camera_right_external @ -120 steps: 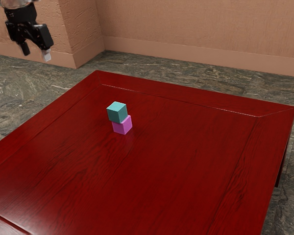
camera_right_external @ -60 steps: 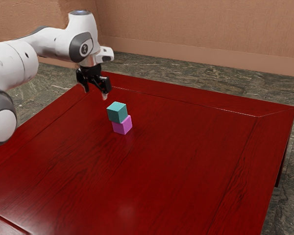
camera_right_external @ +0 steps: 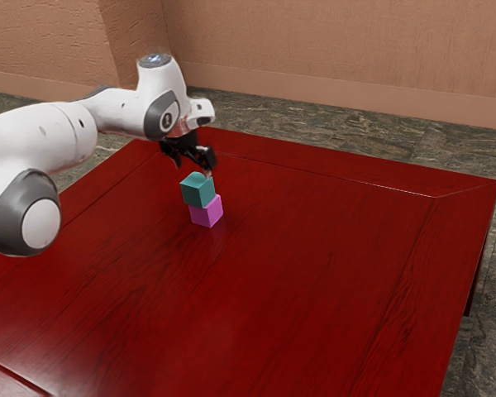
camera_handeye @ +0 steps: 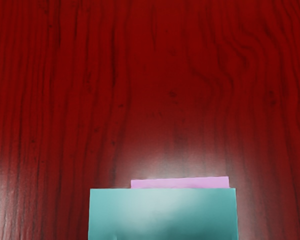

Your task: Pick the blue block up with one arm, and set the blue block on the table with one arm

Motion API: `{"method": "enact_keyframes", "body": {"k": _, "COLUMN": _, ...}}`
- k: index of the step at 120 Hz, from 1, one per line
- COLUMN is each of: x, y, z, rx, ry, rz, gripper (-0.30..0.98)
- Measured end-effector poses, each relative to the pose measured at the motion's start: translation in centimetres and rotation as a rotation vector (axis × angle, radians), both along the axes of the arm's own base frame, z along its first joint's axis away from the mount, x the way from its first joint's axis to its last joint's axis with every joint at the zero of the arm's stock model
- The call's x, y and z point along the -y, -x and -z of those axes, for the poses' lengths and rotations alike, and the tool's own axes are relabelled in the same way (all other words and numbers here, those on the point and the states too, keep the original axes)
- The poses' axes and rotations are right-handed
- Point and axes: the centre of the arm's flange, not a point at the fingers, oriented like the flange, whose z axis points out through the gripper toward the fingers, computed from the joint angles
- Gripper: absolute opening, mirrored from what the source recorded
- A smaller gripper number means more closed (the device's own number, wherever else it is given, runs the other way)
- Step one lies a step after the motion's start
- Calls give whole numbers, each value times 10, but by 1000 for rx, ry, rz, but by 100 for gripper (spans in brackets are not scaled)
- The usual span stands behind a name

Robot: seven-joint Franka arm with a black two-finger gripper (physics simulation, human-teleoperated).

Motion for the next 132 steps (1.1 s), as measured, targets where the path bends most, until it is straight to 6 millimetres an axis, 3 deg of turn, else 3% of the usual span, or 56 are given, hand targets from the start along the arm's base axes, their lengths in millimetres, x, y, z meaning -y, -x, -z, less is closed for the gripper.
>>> {"method": "enact_keyframes", "body": {"k": 48, "x": -3, "y": -7, "z": 46, "rx": -36, "ry": 17, "rz": -16, "gripper": 69}}
{"method": "enact_keyframes", "body": {"k": 68, "x": -13, "y": -14, "z": 62, "rx": -35, "ry": 32, "rz": -32, "gripper": 69}}
{"method": "enact_keyframes", "body": {"k": 74, "x": -12, "y": -15, "z": 64, "rx": -35, "ry": 37, "rz": -32, "gripper": 63}}
{"method": "enact_keyframes", "body": {"k": 87, "x": -11, "y": -16, "z": 66, "rx": -32, "ry": 41, "rz": -29, "gripper": 45}}
{"method": "enact_keyframes", "body": {"k": 112, "x": -7, "y": -15, "z": 53, "rx": -28, "ry": 28, "rz": -24, "gripper": 38}}
{"method": "enact_keyframes", "body": {"k": 122, "x": 6, "y": -15, "z": 40, "rx": -27, "ry": 21, "rz": -6, "gripper": 37}}
{"method": "enact_keyframes", "body": {"k": 132, "x": 34, "y": -16, "z": 32, "rx": -30, "ry": 28, "rz": 28, "gripper": 35}}
